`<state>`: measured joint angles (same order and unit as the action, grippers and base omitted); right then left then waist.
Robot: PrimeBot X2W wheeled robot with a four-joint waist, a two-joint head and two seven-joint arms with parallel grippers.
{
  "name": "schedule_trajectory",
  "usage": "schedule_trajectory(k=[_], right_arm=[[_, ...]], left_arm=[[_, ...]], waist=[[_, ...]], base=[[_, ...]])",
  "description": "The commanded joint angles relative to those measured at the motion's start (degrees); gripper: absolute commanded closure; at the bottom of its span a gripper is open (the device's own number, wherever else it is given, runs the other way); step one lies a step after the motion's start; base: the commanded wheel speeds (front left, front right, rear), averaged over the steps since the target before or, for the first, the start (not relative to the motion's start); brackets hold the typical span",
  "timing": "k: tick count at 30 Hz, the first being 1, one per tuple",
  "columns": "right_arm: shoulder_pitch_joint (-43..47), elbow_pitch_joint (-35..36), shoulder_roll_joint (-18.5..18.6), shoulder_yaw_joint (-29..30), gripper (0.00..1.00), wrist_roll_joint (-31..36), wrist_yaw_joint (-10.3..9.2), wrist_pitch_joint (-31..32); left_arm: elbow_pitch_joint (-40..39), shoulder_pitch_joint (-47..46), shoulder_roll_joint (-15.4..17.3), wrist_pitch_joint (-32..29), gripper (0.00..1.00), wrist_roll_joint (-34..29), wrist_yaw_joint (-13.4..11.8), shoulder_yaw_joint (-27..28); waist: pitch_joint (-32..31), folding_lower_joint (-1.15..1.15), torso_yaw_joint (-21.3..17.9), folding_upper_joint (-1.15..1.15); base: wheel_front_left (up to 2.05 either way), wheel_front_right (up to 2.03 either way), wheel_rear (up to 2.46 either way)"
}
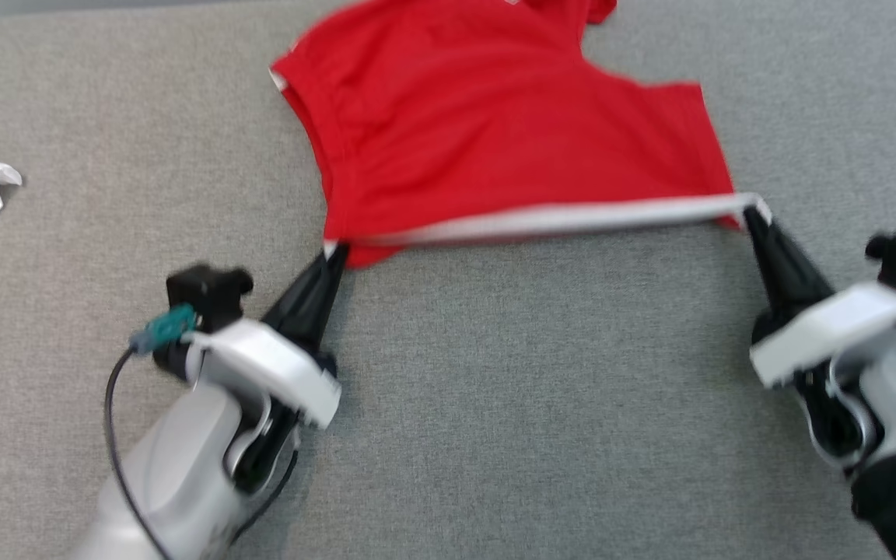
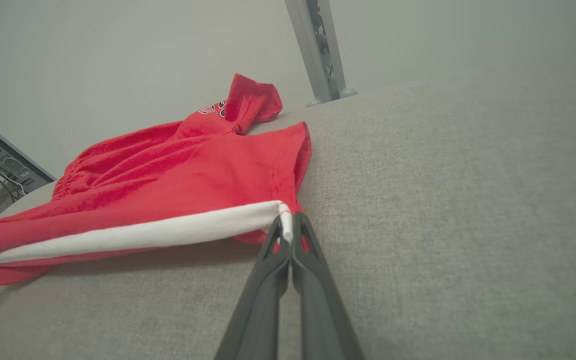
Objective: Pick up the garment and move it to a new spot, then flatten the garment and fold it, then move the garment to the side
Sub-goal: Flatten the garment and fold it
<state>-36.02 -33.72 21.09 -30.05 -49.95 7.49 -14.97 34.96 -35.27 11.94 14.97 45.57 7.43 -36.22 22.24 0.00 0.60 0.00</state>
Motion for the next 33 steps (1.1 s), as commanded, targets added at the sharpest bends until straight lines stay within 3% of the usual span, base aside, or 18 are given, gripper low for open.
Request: schedule_trajectory(k=[1,7,15,27,33], right_arm=[[4.59,2.30,1.05,0.59,1.00,-0.60,0.01,-0.26],[17.12,9.35,2.12,2.16,1.00,-0.62,0.00,1.24],[32.86,21.74,0.88,10.15,1.00,3.32,-0.01,10.06],[50.34,43.02,-7.45,25.03,1.00,14.05,0.00,28.78],[50.84,50.03,-11.75,29.54,1.00,18.17,0.01,32.78]], left_arm=[[-2.11,3.38,2.10,-0.49,1.00,1.01,0.03,-0.17],[-11.42,13.63,7.60,-6.00,1.00,4.77,-0.85,-0.61],[-28.00,26.22,15.49,-12.15,1.00,9.20,-7.55,1.27],[-46.14,38.21,23.41,-17.21,1.00,10.86,-16.79,2.57],[-50.56,38.90,24.64,-18.78,1.00,11.54,-18.38,2.87]], waist=[[-2.31,0.00,-0.13,0.00],[-6.17,0.00,-0.37,0.00],[-9.92,0.00,-1.01,0.00],[-11.18,0.00,-1.54,0.00],[-11.56,0.00,-1.43,0.00]], base=[[0.00,0.00,0.00],[0.00,0.00,0.00],[0.00,0.00,0.00],[0.00,0.00,0.00],[0.00,0.00,0.00]])
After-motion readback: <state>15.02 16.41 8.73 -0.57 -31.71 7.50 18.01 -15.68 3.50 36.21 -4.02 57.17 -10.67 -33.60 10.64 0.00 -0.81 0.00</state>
